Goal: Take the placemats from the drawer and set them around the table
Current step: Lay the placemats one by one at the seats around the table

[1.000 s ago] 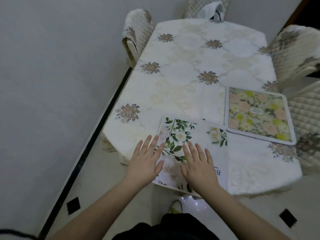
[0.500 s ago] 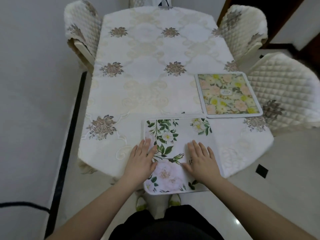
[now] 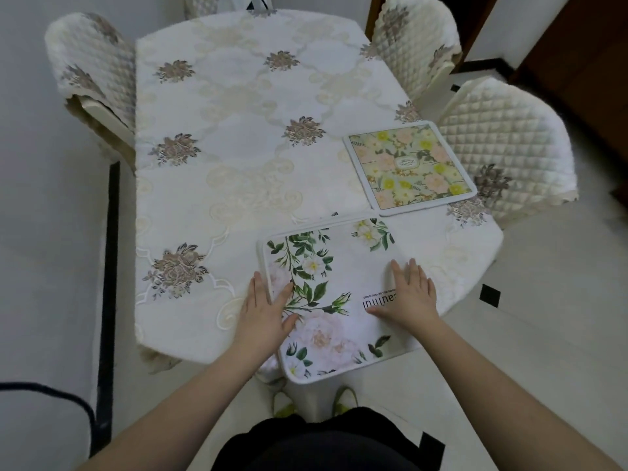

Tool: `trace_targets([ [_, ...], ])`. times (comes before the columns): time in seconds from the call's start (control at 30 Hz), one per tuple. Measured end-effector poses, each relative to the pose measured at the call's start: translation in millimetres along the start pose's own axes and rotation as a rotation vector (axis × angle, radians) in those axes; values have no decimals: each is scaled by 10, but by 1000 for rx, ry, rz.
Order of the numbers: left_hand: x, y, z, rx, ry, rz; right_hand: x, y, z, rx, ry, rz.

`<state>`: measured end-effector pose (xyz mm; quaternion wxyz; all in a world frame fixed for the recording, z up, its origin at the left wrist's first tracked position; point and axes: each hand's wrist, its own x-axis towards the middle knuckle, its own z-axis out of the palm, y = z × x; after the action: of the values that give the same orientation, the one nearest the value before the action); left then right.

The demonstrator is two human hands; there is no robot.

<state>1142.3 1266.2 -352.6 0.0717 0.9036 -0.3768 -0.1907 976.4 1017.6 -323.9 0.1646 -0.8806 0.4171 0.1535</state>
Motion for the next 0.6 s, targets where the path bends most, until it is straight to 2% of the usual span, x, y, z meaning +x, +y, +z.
trace_targets([
  [0.07,-39,61,19,-52,-10,-24,15,80,-22,27,-2,26],
  [0.37,-121,376,-4,-208,76,-160,8,257,-39,128,3,-74],
  [0.47,-138,423,-44,-262,118,-181,56,358,-86,267,53,-104],
  [0.6,-183,465,-91,-408,139,-107,2,416,-220,610,72,-104],
])
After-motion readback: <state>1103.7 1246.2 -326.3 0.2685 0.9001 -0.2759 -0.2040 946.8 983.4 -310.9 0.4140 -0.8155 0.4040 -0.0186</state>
